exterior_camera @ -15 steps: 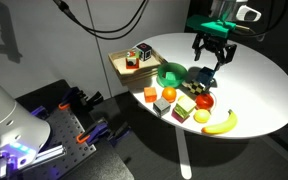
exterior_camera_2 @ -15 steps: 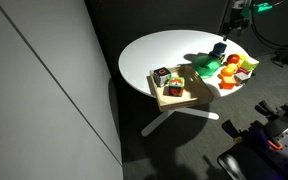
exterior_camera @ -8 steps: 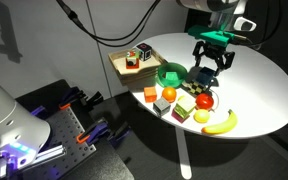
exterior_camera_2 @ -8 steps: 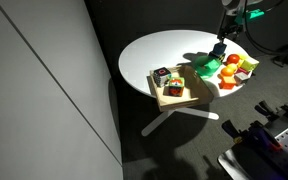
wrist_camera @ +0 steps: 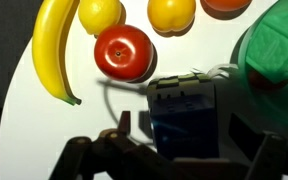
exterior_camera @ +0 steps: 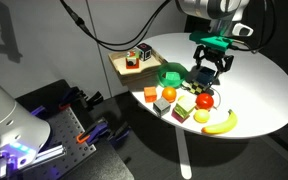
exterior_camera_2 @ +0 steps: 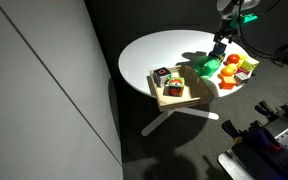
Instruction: Pick up the blue block and put it in the tray
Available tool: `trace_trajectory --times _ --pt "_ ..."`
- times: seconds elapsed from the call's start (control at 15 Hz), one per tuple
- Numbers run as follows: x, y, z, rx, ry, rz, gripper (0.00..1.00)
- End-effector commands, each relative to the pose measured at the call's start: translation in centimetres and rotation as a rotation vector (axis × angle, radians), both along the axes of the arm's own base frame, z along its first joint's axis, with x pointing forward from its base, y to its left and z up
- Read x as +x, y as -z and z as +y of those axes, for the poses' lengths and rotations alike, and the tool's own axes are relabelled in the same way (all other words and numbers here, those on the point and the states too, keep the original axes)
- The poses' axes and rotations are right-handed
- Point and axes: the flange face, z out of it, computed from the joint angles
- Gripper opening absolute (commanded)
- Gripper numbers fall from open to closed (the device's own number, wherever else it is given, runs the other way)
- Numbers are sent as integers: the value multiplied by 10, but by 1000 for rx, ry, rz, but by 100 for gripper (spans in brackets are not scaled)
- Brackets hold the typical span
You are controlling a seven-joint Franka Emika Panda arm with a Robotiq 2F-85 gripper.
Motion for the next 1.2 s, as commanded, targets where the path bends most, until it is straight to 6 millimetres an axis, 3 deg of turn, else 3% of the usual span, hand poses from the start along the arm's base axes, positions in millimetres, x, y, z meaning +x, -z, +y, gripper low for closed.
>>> trace_trajectory --times 0.0,0.07,0.2,0.47,1.13 --pt "14 5 0 -20 11 5 99" --pt "15 7 1 -23 8 9 74" --pt "16 11 2 -27 8 13 68" --pt "14 6 3 -31 23 27 36" --pt "4 -59 22 -19 38 33 33"
